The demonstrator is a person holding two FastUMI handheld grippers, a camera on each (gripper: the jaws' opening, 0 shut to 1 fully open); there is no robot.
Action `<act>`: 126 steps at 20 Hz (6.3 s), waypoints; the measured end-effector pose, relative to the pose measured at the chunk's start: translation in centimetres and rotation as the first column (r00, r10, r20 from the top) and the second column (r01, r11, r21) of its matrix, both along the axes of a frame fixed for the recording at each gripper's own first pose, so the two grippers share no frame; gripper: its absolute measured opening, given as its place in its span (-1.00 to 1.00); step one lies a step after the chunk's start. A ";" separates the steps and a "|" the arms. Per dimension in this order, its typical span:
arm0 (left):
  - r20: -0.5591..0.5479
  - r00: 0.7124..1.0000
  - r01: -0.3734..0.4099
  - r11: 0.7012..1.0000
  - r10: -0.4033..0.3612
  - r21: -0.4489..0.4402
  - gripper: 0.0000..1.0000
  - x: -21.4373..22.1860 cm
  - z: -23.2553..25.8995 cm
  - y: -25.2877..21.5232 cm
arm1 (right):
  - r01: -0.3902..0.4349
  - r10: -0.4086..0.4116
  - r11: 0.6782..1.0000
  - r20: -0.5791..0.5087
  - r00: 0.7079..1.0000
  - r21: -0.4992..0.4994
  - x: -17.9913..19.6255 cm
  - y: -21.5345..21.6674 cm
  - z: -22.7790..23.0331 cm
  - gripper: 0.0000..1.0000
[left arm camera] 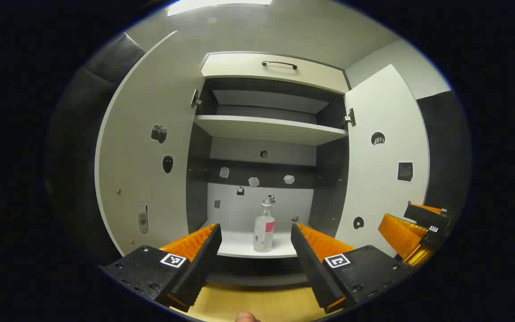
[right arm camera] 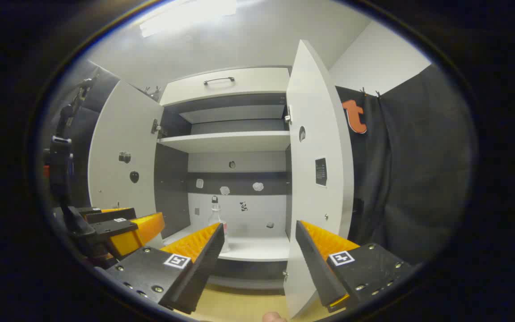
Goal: Grasp the bottle in the cabinet with the left hand and place it on the coaster, then close the right door with the right hand and the left door with the left hand.
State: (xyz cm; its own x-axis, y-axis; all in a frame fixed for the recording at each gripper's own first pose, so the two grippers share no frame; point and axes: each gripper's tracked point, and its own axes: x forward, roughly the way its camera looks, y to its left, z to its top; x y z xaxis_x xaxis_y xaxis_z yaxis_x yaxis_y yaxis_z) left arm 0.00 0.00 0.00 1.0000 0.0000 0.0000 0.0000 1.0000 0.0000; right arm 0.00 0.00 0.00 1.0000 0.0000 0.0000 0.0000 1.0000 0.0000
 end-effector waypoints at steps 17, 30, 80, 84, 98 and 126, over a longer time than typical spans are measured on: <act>-0.030 0.999 0.047 0.998 -0.045 0.038 0.93 4.0 -1.7 -1.5 | 0.078 -0.078 0.997 0.046 0.996 -0.001 -1.7 -3.5 2.4 0.94; -0.149 0.989 0.028 0.996 -0.014 0.088 0.94 17.7 -8.1 -1.6 | 0.341 -0.336 0.938 0.074 0.939 -0.059 -7.7 -12.5 4.1 0.93; -0.200 0.972 0.105 0.990 -0.122 -0.093 0.51 -3.3 -15.8 -0.4 | 0.066 -0.050 0.990 0.122 0.991 -0.127 -7.7 -13.7 6.0 0.93; -0.195 0.974 0.100 0.991 -0.117 -0.092 0.51 -5.9 -19.9 -0.4 | 0.035 -0.019 0.991 0.119 0.993 -0.132 -8.6 -13.6 6.1 0.93; -0.352 0.931 0.078 0.995 -0.097 -0.069 0.53 -8.9 -36.2 -1.9 | 0.048 -0.019 0.979 0.144 0.989 -0.200 -9.6 -15.1 7.3 0.87; -0.255 0.961 0.105 0.994 -0.106 -0.018 0.56 -10.1 -27.3 -3.2 | 0.011 0.008 0.987 0.117 0.993 -0.162 -8.0 -12.8 6.6 0.94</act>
State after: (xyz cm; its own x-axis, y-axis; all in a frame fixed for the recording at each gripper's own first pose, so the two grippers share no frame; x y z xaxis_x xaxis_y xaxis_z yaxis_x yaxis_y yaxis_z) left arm -10.12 -3.20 -27.34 0.9612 -0.1058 -0.2547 0.1045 0.9944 -0.0185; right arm -8.01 -12.81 6.57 0.9931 0.0077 0.1167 0.0114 0.9868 -0.1616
